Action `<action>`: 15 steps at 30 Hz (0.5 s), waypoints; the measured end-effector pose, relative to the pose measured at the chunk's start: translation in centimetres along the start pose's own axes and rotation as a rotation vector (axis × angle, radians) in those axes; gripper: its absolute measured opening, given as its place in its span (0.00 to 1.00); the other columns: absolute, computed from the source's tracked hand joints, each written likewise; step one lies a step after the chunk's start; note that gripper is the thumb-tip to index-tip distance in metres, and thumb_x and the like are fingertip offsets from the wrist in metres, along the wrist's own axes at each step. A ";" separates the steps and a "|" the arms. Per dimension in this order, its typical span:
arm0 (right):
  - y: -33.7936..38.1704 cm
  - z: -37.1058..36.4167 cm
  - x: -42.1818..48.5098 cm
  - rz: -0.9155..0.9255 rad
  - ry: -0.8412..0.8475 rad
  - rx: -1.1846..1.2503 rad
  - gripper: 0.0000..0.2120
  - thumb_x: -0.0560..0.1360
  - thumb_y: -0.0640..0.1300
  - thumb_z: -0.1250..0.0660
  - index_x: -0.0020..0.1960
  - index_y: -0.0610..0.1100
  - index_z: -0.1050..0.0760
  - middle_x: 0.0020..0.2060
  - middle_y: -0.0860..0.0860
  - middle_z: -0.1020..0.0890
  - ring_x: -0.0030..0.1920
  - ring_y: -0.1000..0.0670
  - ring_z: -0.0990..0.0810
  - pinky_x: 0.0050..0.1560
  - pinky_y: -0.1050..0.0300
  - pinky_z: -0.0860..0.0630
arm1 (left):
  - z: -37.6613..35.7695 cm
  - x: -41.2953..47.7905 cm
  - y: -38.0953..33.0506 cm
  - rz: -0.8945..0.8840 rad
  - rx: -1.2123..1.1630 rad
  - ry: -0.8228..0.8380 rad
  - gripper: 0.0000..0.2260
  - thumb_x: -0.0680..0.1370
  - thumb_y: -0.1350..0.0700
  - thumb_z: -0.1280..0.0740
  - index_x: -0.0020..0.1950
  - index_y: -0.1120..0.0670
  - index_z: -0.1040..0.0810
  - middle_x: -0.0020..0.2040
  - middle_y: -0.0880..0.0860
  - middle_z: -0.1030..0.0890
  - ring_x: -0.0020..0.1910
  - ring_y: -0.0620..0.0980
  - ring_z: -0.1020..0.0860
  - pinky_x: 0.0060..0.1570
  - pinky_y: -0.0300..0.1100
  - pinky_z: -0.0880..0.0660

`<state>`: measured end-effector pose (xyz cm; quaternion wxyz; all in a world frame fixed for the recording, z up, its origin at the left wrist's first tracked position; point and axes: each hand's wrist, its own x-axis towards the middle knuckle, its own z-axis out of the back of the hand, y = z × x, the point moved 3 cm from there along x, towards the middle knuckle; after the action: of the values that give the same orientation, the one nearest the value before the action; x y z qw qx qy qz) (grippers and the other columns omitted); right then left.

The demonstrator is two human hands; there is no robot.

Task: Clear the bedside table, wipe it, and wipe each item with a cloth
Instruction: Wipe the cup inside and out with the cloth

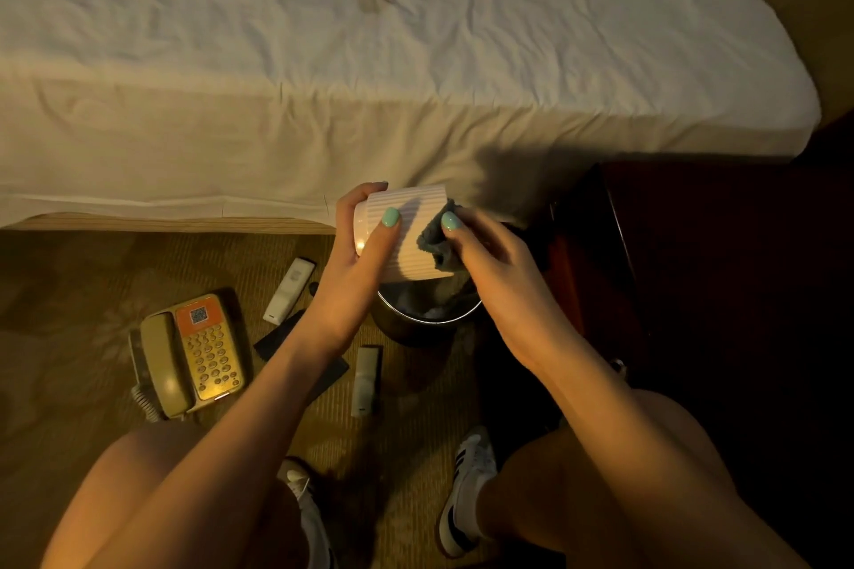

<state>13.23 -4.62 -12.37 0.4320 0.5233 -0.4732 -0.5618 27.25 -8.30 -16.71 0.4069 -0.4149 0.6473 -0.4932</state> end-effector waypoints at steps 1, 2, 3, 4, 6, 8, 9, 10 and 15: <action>0.1 -0.2 -0.1 0.019 0.006 0.008 0.08 0.80 0.44 0.39 0.50 0.54 0.23 0.45 0.60 0.17 0.51 0.61 0.19 0.49 0.67 0.24 | -0.1 0.0 0.0 0.000 -0.017 0.001 0.23 0.72 0.38 0.37 0.65 0.40 0.35 0.59 0.53 0.25 0.50 0.46 0.19 0.43 0.39 0.23; 0.2 -0.4 -0.2 0.050 0.007 0.001 0.08 0.80 0.43 0.39 0.51 0.54 0.23 0.46 0.61 0.18 0.52 0.61 0.20 0.50 0.67 0.24 | -0.2 0.0 0.0 0.004 -0.039 0.002 0.23 0.72 0.38 0.37 0.65 0.41 0.35 0.58 0.53 0.25 0.50 0.46 0.19 0.42 0.39 0.23; 0.4 -0.6 -0.3 0.081 0.005 -0.018 0.08 0.80 0.43 0.39 0.52 0.54 0.24 0.47 0.61 0.18 0.53 0.61 0.20 0.51 0.66 0.24 | -0.3 0.0 0.0 0.013 -0.062 0.004 0.23 0.72 0.38 0.37 0.65 0.41 0.35 0.58 0.53 0.24 0.50 0.47 0.19 0.42 0.40 0.23; 0.5 -0.7 -0.4 0.111 0.005 -0.042 0.08 0.80 0.43 0.39 0.53 0.55 0.24 0.48 0.61 0.19 0.54 0.61 0.21 0.53 0.65 0.24 | -0.3 0.0 0.0 0.022 -0.083 0.004 0.23 0.72 0.38 0.37 0.65 0.41 0.35 0.58 0.54 0.24 0.51 0.49 0.19 0.44 0.41 0.22; 0.6 -0.8 -0.6 0.163 0.013 -0.082 0.09 0.80 0.44 0.39 0.54 0.56 0.25 0.52 0.58 0.20 0.56 0.60 0.22 0.56 0.62 0.24 | -0.3 0.0 -0.1 0.028 -0.097 -0.001 0.24 0.73 0.37 0.37 0.66 0.42 0.35 0.60 0.55 0.24 0.55 0.53 0.19 0.47 0.45 0.22; 0.7 -0.7 -0.9 0.210 0.018 -0.106 0.08 0.79 0.43 0.38 0.55 0.54 0.26 0.54 0.55 0.21 0.57 0.58 0.22 0.54 0.62 0.23 | -0.2 0.0 -0.2 0.021 -0.099 0.005 0.26 0.73 0.38 0.37 0.68 0.43 0.36 0.62 0.58 0.25 0.56 0.56 0.20 0.47 0.46 0.22; 0.8 -0.6 -1.0 0.227 0.019 -0.110 0.08 0.79 0.42 0.37 0.56 0.52 0.27 0.54 0.53 0.21 0.56 0.58 0.22 0.52 0.63 0.23 | -0.2 0.0 -0.2 0.019 -0.101 0.010 0.26 0.73 0.37 0.37 0.68 0.44 0.37 0.62 0.59 0.26 0.56 0.56 0.21 0.47 0.46 0.22; 0.7 -0.6 -1.1 0.233 0.021 -0.110 0.08 0.78 0.41 0.36 0.56 0.49 0.28 0.54 0.53 0.22 0.56 0.59 0.22 0.50 0.65 0.23 | -0.3 -0.1 -0.3 0.018 -0.102 0.011 0.27 0.73 0.37 0.38 0.69 0.45 0.37 0.62 0.59 0.26 0.56 0.56 0.21 0.47 0.45 0.23; 0.4 -0.7 -0.8 0.178 -0.047 -0.123 0.18 0.75 0.42 0.31 0.62 0.45 0.33 0.54 0.56 0.24 0.55 0.66 0.24 0.49 0.68 0.24 | -0.6 -0.2 0.1 0.030 -0.112 0.016 0.25 0.72 0.38 0.37 0.67 0.43 0.35 0.60 0.55 0.23 0.55 0.55 0.20 0.46 0.45 0.22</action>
<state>13.97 -3.93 -11.82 0.5003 0.4385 -0.4924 -0.5612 26.73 -7.92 -16.67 0.3852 -0.4234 0.6833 -0.4533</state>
